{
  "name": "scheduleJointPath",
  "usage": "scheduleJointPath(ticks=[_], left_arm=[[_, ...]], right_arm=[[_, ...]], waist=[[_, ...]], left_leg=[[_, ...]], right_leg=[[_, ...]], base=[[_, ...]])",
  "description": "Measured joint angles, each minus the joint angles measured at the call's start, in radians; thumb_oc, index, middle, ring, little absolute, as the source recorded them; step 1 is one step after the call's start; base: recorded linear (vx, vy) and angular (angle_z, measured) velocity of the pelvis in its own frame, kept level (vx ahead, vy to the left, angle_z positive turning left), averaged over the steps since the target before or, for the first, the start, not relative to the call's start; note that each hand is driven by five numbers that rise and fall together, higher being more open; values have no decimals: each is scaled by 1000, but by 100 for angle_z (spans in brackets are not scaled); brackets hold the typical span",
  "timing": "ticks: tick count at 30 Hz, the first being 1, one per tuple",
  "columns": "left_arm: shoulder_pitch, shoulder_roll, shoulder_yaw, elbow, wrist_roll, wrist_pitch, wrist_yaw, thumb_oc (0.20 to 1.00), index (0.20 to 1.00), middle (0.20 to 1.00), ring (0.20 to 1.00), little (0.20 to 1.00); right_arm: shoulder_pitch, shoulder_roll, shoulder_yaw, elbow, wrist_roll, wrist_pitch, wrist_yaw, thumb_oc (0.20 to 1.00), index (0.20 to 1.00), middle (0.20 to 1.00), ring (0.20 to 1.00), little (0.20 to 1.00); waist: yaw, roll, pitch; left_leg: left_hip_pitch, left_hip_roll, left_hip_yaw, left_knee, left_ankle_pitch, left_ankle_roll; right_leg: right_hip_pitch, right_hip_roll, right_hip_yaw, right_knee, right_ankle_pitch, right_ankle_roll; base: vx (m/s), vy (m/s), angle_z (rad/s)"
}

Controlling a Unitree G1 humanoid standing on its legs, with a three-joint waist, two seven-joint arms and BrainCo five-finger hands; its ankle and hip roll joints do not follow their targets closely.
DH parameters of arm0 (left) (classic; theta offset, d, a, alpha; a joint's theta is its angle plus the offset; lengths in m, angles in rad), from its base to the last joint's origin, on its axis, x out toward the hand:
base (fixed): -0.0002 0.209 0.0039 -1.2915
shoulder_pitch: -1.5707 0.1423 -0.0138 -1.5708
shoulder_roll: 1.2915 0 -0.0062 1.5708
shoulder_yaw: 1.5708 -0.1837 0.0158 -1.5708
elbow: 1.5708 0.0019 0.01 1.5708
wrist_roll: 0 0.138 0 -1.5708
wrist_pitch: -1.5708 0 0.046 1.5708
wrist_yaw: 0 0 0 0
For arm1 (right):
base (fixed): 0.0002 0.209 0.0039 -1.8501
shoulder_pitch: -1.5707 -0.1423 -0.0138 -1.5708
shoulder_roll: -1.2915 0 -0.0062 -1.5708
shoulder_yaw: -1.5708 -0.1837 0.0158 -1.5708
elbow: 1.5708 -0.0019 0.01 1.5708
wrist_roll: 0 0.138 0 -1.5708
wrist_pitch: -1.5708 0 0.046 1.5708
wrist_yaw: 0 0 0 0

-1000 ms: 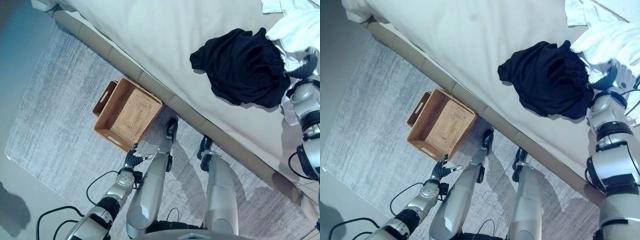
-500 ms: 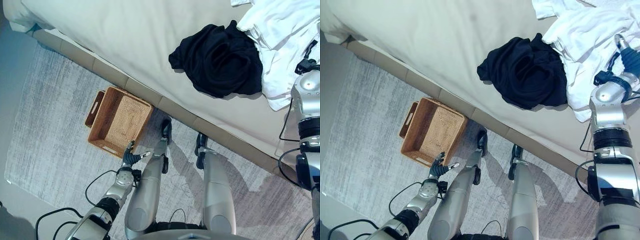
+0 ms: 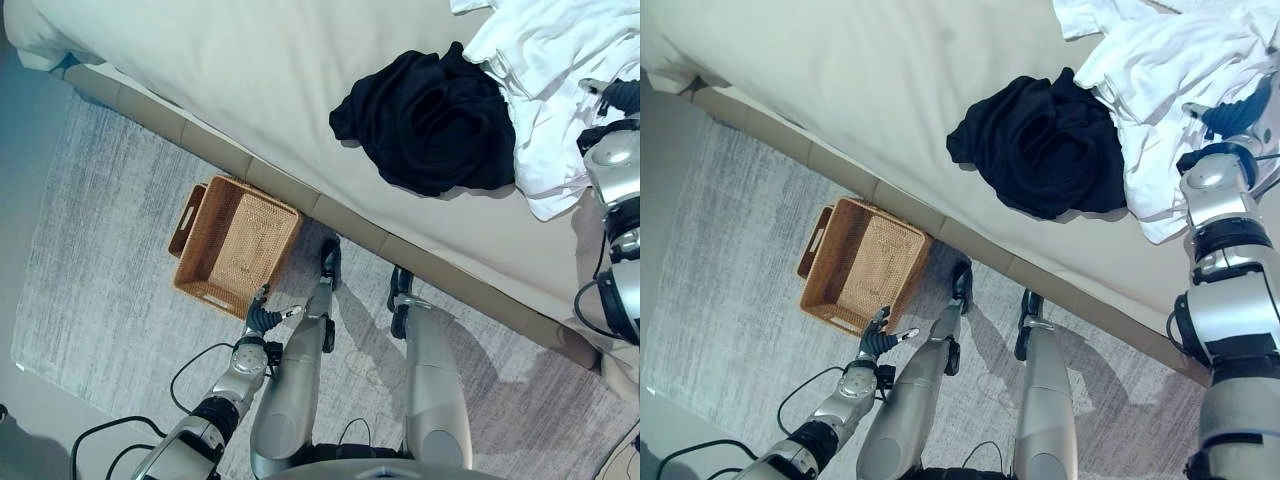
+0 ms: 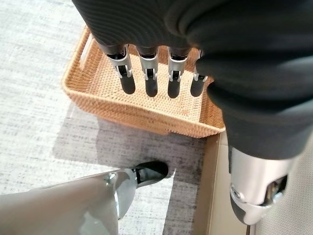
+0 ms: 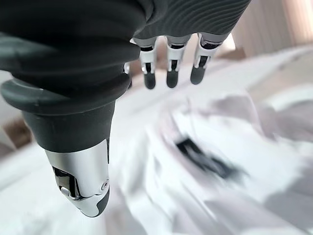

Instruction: Pick up clothes into the bucket

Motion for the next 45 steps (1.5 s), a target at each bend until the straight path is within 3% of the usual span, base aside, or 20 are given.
scheduleJointPath(ticks=[11,12,14,24,31,33,39,45], left_arm=[[-5,-31,-8,-13,-9,2,-4,1000,1000,1000,1000,1000],[-5,-35,-8,-11,-9,2,-4,1000,1000,1000,1000,1000],[-10,-36,-18,-11,-9,2,-5,1000,1000,1000,1000,1000],[-37,-39,-26,-14,-10,2,-11,1000,1000,1000,1000,1000],[-38,-24,-10,-14,-12,0,-9,1000,1000,1000,1000,1000],[-33,-10,17,8,-13,0,-7,1000,1000,1000,1000,1000],[5,14,94,70,-18,2,-4,1000,1000,1000,1000,1000],[31,32,136,79,-20,1,-13,1000,1000,1000,1000,1000]], right_arm=[[-21,31,84,30,-137,28,62,1000,1000,1000,1000,1000],[-30,32,92,33,-138,29,71,699,699,699,699,699],[-43,28,107,35,-144,32,82,200,200,200,200,200],[-97,-2,115,21,-143,43,79,200,200,200,200,200],[-116,-28,114,-172,-111,29,-20,200,200,200,200,200],[-123,-58,113,-283,-99,18,-56,200,200,200,200,200],[-176,-86,122,-375,-95,9,-85,200,200,200,200,200],[-286,-144,152,-453,-96,6,-96,200,200,200,200,200]], waist=[[-1,56,-5],[-1,57,-6],[-2,57,-6],[-4,57,-6],[-27,46,-2],[-32,17,0],[-60,-67,7],[-65,-90,-1]], left_leg=[[-23,7,-5,-13,8,-11],[-23,8,-5,-12,8,-11],[-23,9,-5,-11,8,-11],[-55,6,3,25,7,-11],[-72,1,29,124,-37,-8],[-64,10,59,188,-81,7],[33,43,114,238,-143,16],[171,55,132,197,-160,10]], right_leg=[[-48,3,-2,47,-15,-13],[-48,4,-2,48,-15,-13],[-50,5,-2,52,-17,-15],[-75,8,14,61,-17,-20],[-63,12,46,72,-10,-13],[-38,27,74,67,-3,-8],[88,73,128,-10,25,2],[239,83,144,-97,43,8]], base=[[1,-4,1],[0,0,0],[0,0,0],[-1,3,-1],[4,21,-9],[23,32,-34],[34,32,-38],[67,-1,-14]])
